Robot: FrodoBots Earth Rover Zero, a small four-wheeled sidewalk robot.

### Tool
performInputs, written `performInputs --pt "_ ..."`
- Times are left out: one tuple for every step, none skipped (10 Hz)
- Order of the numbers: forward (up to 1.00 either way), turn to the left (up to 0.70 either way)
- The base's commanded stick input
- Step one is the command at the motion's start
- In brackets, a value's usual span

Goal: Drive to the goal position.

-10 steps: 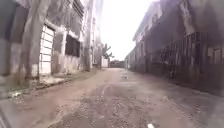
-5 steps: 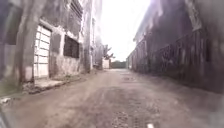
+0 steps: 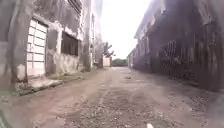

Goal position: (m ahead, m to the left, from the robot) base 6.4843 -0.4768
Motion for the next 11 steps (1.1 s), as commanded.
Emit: performInputs --pt "0.7 0.0" --pt "0.7 0.0" --pt "0.7 0.0" --pt "0.7 0.0" --pt "0.7 0.0" --pt "0.7 0.0" --pt "0.7 0.0" --pt "0.7 0.0" --pt "0.7 0.0" --pt "0.7 0.0" --pt "0.7 0.0"
